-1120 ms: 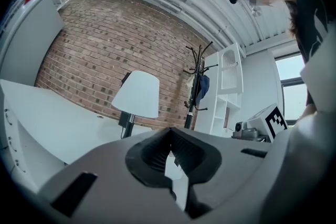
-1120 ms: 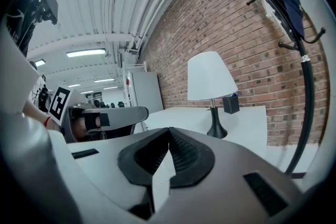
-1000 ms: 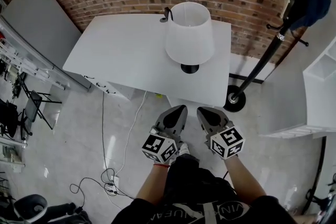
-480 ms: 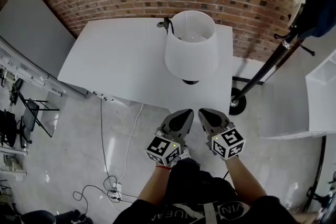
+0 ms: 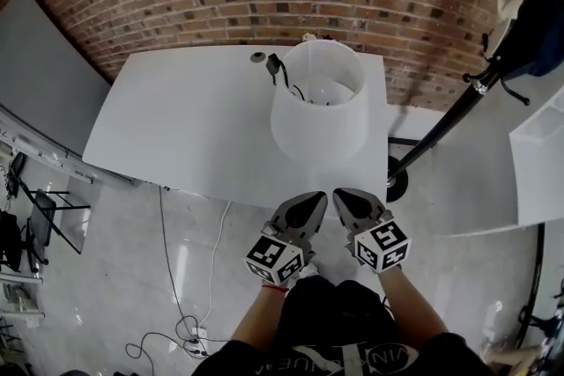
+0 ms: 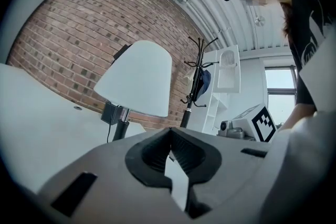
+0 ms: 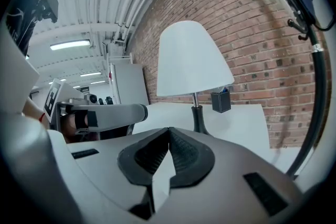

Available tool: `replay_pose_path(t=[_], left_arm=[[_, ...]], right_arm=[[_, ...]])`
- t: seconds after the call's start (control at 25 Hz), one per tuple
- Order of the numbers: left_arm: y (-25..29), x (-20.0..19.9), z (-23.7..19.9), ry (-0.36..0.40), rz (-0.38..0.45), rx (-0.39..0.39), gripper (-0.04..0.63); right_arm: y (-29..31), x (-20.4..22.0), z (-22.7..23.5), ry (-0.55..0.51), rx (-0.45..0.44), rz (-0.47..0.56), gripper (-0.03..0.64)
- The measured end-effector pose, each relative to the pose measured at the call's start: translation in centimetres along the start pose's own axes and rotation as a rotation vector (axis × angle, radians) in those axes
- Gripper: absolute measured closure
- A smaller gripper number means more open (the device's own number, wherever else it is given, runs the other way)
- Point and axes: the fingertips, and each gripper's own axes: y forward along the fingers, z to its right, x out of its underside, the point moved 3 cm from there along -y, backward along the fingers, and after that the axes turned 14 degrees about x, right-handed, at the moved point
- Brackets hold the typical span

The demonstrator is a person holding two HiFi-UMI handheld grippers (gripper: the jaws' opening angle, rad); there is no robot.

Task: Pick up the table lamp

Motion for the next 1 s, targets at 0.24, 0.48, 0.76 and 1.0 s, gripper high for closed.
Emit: replay_pose_path(t=[0.24, 0.48, 0.76, 1.0], left_arm=[[0.7, 0.5, -1.4, -0.063, 0.041, 0.050, 0.588], [1.3, 0.1, -3.2, -0.100, 0.137, 0.086, 0.588], [2.2, 0.2, -4.6, -0.132, 0.187, 0.187, 0.538], [2.9, -0.7, -5.2, -0.144, 0.251, 0.291, 0.500]], right_arm=[[1.4, 0.8, 0.5, -0.006, -0.003, -0.020, 0.615], [3.6, 1.9, 1.2, -0.013, -0.009, -0.027, 0.614], [6.4, 3.1, 0.9, -0.033, -0.046, -0.049, 0.614], [7.6, 3.5, 1.2, -0.036, -0.061, -0.056, 0.614]])
